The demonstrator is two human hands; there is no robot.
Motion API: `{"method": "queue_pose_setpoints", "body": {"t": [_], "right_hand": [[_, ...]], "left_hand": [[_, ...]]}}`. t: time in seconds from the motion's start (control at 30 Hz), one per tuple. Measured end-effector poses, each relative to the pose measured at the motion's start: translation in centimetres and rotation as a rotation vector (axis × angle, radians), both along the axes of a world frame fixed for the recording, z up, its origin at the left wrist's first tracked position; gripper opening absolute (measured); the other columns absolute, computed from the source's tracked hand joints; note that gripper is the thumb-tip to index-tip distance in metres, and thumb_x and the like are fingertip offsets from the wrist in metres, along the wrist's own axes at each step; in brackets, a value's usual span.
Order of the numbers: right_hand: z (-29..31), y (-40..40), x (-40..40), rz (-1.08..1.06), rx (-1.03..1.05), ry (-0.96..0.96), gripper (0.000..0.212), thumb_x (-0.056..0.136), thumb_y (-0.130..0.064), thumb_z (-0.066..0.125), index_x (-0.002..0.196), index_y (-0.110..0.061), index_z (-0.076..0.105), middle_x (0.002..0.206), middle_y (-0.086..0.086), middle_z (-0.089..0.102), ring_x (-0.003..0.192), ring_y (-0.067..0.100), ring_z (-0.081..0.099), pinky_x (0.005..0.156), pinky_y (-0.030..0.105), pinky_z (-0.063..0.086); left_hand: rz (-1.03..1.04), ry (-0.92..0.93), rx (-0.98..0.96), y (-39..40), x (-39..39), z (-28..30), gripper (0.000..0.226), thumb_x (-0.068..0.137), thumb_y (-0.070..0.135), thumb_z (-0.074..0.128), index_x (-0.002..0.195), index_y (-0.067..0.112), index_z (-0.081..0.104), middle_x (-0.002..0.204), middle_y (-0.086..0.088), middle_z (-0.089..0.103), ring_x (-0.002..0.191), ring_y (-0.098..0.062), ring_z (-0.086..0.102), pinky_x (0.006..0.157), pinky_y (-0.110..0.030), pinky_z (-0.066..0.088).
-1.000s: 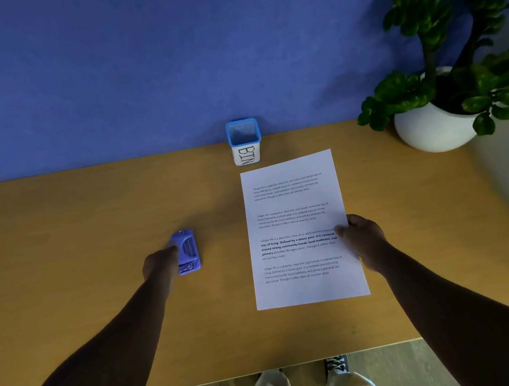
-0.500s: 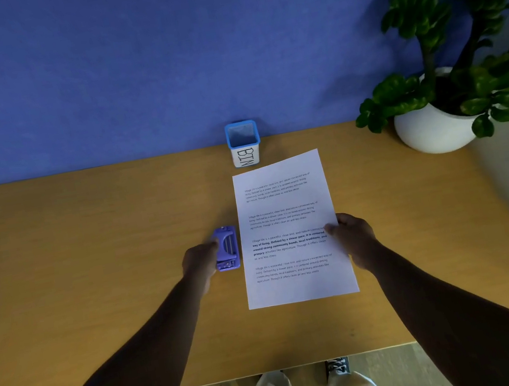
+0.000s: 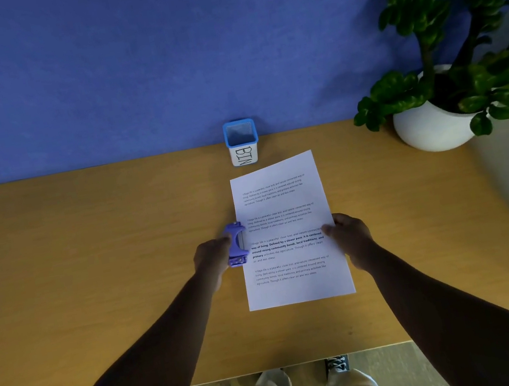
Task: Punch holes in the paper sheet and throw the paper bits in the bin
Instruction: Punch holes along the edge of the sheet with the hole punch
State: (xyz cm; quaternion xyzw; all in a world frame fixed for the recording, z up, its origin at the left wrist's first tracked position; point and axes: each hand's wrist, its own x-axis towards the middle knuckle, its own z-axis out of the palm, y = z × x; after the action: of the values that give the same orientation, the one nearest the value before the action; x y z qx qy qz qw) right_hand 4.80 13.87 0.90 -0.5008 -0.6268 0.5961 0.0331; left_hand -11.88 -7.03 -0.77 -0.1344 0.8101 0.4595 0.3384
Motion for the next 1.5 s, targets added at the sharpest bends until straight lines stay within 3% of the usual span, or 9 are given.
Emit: {"method": "queue_pose_setpoints", "body": {"t": [0.27,0.4,0.5,0.57,0.63,0.93,1.3,1.4,1.5], "right_hand": [[-1.0,0.0,0.3,0.009,-0.029,-0.015,0.016,0.089,-0.009,0.06,0.095,-0.02,0.07,0.091,0.002,0.071,0.083,0.024,0.066,0.08,0.039,0.056],[-1.3,0.1,0.6,0.014,-0.032,-0.031,0.015,0.09,-0.011,0.061,0.094,-0.022,0.069,0.092,0.0,0.07,0.079,0.019,0.065,0.071,0.029,0.053],[-1.7,0.2,0.8,0.034,-0.015,-0.06,0.016,0.089,-0.011,0.06,0.098,-0.019,0.071,0.092,0.0,0.07,0.083,0.022,0.064,0.076,0.034,0.053],[-1.9,0.3,0.9,0.054,-0.004,-0.081,0.018,0.089,-0.012,0.06,0.102,-0.018,0.071,0.095,0.002,0.071,0.087,0.024,0.065,0.078,0.036,0.054],[-2.1,0.3,1.0,0.071,0.012,-0.1,0.017,0.09,-0.013,0.06,0.102,-0.019,0.07,0.096,0.003,0.071,0.088,0.025,0.065,0.076,0.034,0.053],[-2.9,0.4,1.0,0.15,0.072,-0.16,0.022,0.088,-0.014,0.058,0.105,-0.017,0.071,0.09,0.003,0.07,0.074,0.018,0.06,0.06,0.025,0.045],[-4.2,0.1,0.8,0.198,0.143,-0.2,0.029,0.089,-0.017,0.055,0.116,-0.016,0.066,0.102,0.003,0.07,0.088,0.023,0.063,0.071,0.028,0.048],[-4.5,0.0,0.8,0.171,0.2,-0.205,0.031,0.089,-0.022,0.058,0.119,-0.018,0.064,0.109,0.001,0.069,0.093,0.021,0.063,0.077,0.029,0.05],[-4.7,0.2,0.7,0.111,0.271,-0.236,0.025,0.087,-0.022,0.057,0.11,-0.021,0.068,0.104,-0.001,0.071,0.087,0.018,0.06,0.074,0.025,0.044]], "left_hand": [[-0.01,-0.002,-0.014,0.3,0.5,-0.3,0.029,0.091,0.036,0.062,0.077,0.011,0.06,0.086,-0.011,0.065,0.081,-0.027,0.062,0.093,-0.048,0.055],[-0.019,-0.013,-0.028,0.2,0.7,-0.6,0.029,0.09,0.036,0.063,0.082,0.008,0.062,0.084,-0.011,0.064,0.08,-0.026,0.062,0.093,-0.048,0.055],[-0.051,-0.004,-0.063,0.3,1.0,-0.8,0.028,0.09,0.034,0.061,0.08,0.007,0.06,0.078,-0.01,0.06,0.078,-0.026,0.06,0.091,-0.048,0.056],[-0.107,0.025,-0.102,0.4,1.2,-0.9,0.032,0.092,0.034,0.058,0.076,0.007,0.058,0.076,-0.011,0.058,0.075,-0.025,0.058,0.081,-0.044,0.057],[-0.131,0.053,-0.152,0.4,1.4,-0.9,0.038,0.091,0.04,0.058,0.07,0.009,0.058,0.072,-0.01,0.059,0.07,-0.025,0.056,0.067,-0.036,0.047],[-0.185,0.061,-0.255,0.2,2.3,-1.4,0.041,0.091,0.046,0.056,0.067,0.013,0.059,0.071,-0.006,0.063,0.063,-0.022,0.055,0.056,-0.027,0.037],[-0.212,0.08,-0.268,-0.1,2.2,-1.3,0.044,0.091,0.048,0.057,0.065,0.013,0.059,0.066,-0.005,0.063,0.058,-0.021,0.054,0.055,-0.028,0.037],[-0.194,0.059,-0.248,-0.1,2.2,-1.3,0.041,0.089,0.048,0.059,0.068,0.013,0.062,0.072,-0.007,0.066,0.063,-0.023,0.057,0.059,-0.028,0.04],[-0.163,0.044,-0.182,-0.2,2.0,-1.3,0.035,0.089,0.046,0.061,0.077,0.014,0.067,0.08,-0.007,0.07,0.074,-0.025,0.065,0.071,-0.032,0.053]]}}
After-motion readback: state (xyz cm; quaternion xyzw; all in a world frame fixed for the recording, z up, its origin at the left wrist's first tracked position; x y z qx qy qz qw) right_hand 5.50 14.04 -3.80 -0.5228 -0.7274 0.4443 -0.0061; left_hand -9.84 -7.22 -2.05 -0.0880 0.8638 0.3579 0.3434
